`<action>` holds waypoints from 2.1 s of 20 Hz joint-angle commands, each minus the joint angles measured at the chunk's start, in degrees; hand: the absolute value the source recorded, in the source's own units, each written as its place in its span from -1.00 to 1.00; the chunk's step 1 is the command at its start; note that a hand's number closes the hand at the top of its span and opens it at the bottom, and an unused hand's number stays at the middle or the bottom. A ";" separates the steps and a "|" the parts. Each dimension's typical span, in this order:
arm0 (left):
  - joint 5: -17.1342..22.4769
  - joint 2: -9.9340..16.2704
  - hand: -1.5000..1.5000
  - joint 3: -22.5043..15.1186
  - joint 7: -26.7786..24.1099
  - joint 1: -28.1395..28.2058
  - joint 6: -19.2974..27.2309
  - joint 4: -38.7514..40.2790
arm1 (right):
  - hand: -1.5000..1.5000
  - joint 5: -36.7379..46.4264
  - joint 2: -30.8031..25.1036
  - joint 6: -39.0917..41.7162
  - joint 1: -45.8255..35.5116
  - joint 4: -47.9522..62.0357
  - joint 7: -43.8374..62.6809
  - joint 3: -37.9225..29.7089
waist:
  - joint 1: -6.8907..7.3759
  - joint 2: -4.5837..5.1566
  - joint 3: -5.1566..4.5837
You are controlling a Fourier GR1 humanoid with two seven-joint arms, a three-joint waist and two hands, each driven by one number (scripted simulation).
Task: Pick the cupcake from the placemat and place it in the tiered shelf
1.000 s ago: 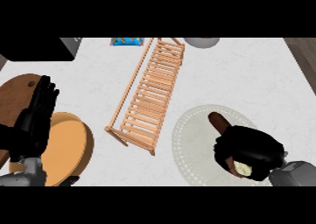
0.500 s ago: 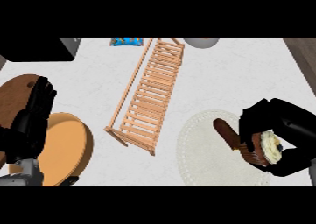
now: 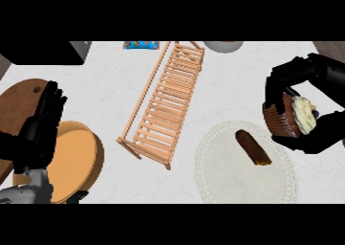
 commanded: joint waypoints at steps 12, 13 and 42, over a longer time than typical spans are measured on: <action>-2.24 -2.39 0.00 -1.33 0.68 0.40 0.29 -1.67 | 1.00 10.58 12.15 -17.35 -10.93 20.82 -2.87 7.25 | 0.30 0.10 0.05; -2.35 -2.28 0.00 -1.34 0.99 1.31 0.23 -2.44 | 1.00 9.41 12.10 -17.30 -16.93 25.01 -0.58 4.74 | 0.53 0.12 0.04; -1.88 -1.90 0.00 1.49 3.01 0.08 -1.56 -3.42 | -1.00 5.18 18.84 -27.51 -30.63 60.85 -16.50 4.26 | 0.48 0.13 0.06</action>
